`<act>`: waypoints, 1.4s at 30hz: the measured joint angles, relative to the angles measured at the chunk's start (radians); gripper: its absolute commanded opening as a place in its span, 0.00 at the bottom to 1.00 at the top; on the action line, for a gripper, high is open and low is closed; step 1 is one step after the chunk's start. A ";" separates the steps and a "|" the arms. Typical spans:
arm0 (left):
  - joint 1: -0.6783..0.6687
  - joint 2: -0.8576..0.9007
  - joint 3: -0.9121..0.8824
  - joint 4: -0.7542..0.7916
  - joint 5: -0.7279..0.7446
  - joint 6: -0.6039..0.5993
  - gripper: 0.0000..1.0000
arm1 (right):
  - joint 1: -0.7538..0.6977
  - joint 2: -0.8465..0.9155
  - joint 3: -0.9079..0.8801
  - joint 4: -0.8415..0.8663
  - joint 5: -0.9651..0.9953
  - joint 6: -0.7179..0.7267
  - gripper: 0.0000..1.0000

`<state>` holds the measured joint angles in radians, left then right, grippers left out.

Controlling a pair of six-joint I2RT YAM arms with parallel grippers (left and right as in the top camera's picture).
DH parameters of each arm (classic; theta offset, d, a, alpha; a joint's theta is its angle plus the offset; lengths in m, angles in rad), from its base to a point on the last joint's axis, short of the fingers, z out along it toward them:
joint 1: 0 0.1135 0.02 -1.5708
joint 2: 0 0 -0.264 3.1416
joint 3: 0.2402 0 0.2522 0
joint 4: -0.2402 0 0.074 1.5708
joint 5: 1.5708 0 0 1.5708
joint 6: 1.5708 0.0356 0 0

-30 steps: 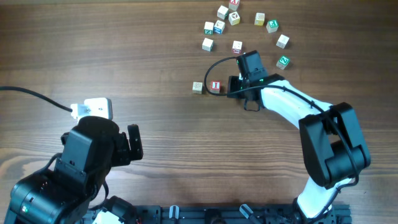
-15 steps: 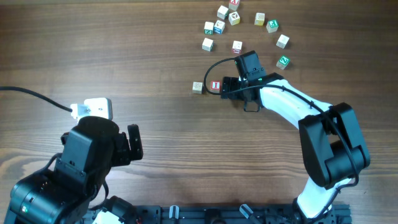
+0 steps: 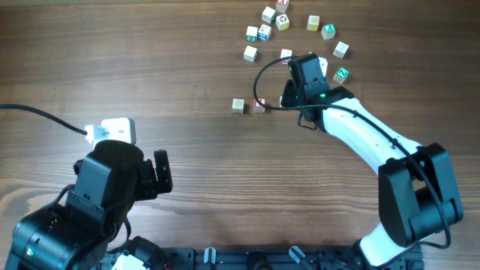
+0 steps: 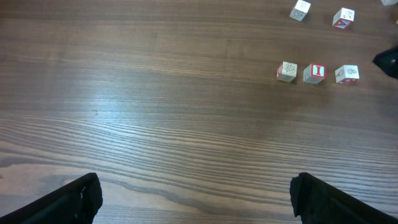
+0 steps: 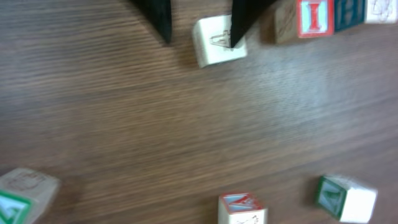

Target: Form a horizontal line

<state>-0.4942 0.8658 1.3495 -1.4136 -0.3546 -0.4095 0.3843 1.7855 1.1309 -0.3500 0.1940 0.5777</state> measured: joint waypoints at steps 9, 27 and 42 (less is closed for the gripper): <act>0.000 0.000 0.000 0.000 0.000 0.000 1.00 | -0.011 0.127 -0.023 0.065 0.092 0.036 0.04; 0.000 0.000 0.000 0.000 0.000 0.000 1.00 | -0.085 0.179 -0.023 0.172 -0.234 -0.189 0.05; 0.000 0.000 0.000 0.000 0.000 0.000 1.00 | -0.085 0.179 -0.023 0.173 -0.333 -0.276 0.05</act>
<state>-0.4942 0.8658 1.3495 -1.4136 -0.3542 -0.4095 0.2993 1.9644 1.1076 -0.1772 -0.1390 0.3016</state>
